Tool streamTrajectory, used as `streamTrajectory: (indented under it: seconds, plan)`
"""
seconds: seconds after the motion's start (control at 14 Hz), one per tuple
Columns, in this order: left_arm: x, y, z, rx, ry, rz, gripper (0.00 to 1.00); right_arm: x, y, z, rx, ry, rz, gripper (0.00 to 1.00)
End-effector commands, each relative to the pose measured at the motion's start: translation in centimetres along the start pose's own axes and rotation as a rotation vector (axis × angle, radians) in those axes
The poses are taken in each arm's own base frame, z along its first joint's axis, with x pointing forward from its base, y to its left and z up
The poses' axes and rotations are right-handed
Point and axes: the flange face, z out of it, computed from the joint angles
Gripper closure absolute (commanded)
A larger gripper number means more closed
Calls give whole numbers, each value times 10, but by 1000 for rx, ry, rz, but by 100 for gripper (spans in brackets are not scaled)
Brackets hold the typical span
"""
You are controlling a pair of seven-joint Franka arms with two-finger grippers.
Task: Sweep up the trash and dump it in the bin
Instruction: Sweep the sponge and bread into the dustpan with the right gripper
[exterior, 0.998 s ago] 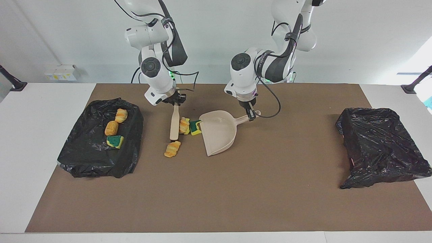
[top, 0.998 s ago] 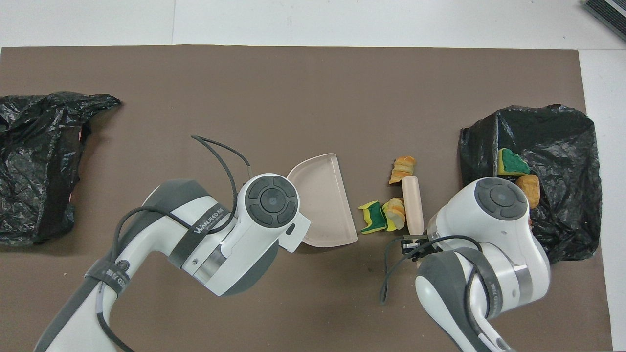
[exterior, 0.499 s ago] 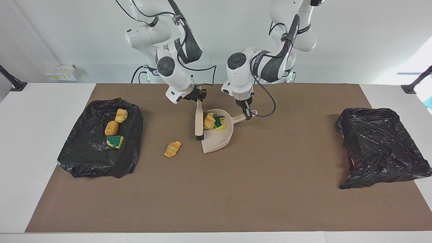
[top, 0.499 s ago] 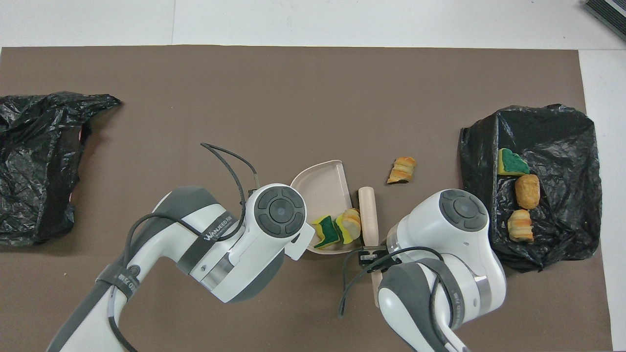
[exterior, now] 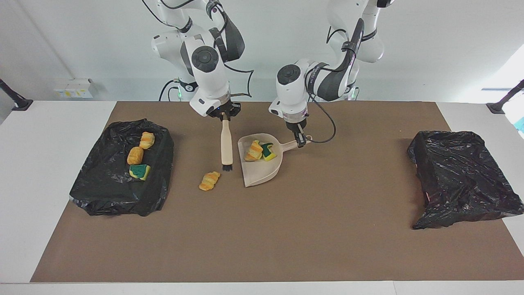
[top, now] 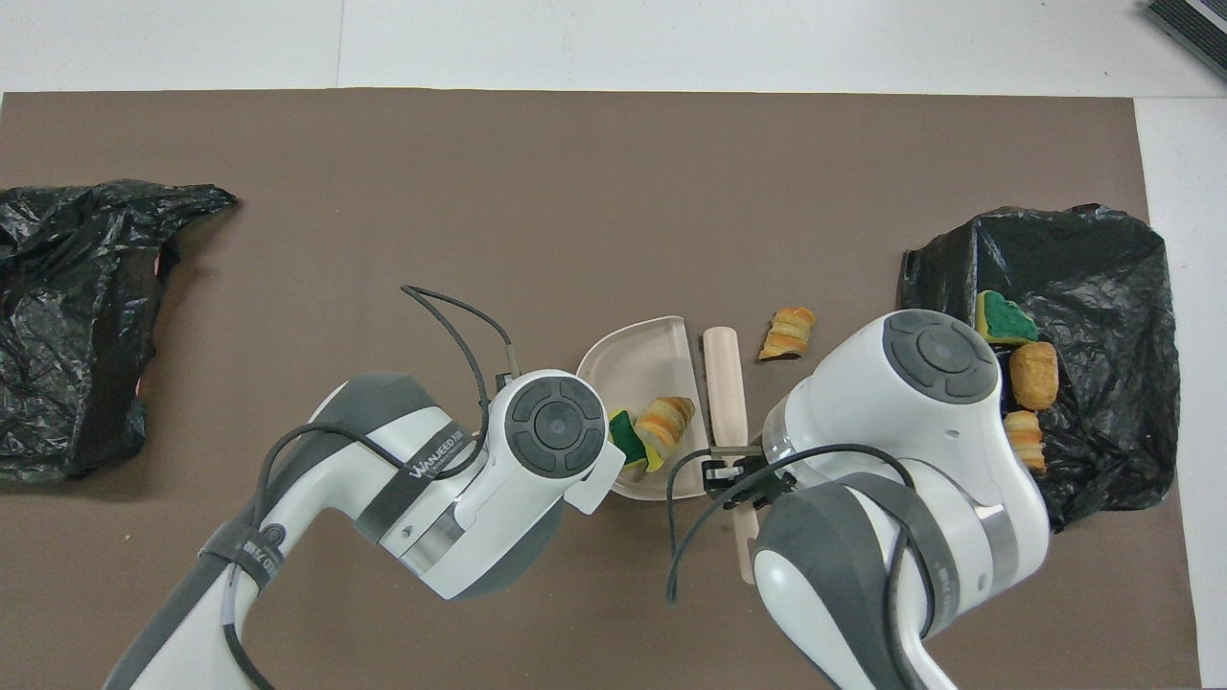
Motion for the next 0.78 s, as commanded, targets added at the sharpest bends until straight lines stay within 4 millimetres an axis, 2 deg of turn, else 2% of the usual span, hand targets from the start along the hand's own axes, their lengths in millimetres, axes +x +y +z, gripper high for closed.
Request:
streamTrajectory:
  seconds: [0.0,0.07,0.14,0.21,0.29,0.5,0.64,0.71]
  plan:
    - [-16,-15,8,-28,28,-76,100,38,65,8,-63,-8,-77,100]
    - [-17,-17,11,-54,34,-97,100,55,75,16,-123,-17,-113,100]
    - [-18,-19,9,-61,37,-114,100,68,77,20,-143,-21,-115,100]
    - [-20,-23,9,-63,33,-125,100,78,72,33,-168,-39,-130,100]
    - [-25,-28,12,-70,27,-139,100,79,72,42,-185,-41,-140,100]
    - [-22,-24,11,-75,18,-136,100,66,63,68,-172,-77,-155,100]
    - [-19,-20,10,-74,19,-130,100,59,46,78,-38,-114,-128,100]
    - [-18,-17,10,-75,18,-135,100,55,25,79,20,-124,-134,100]
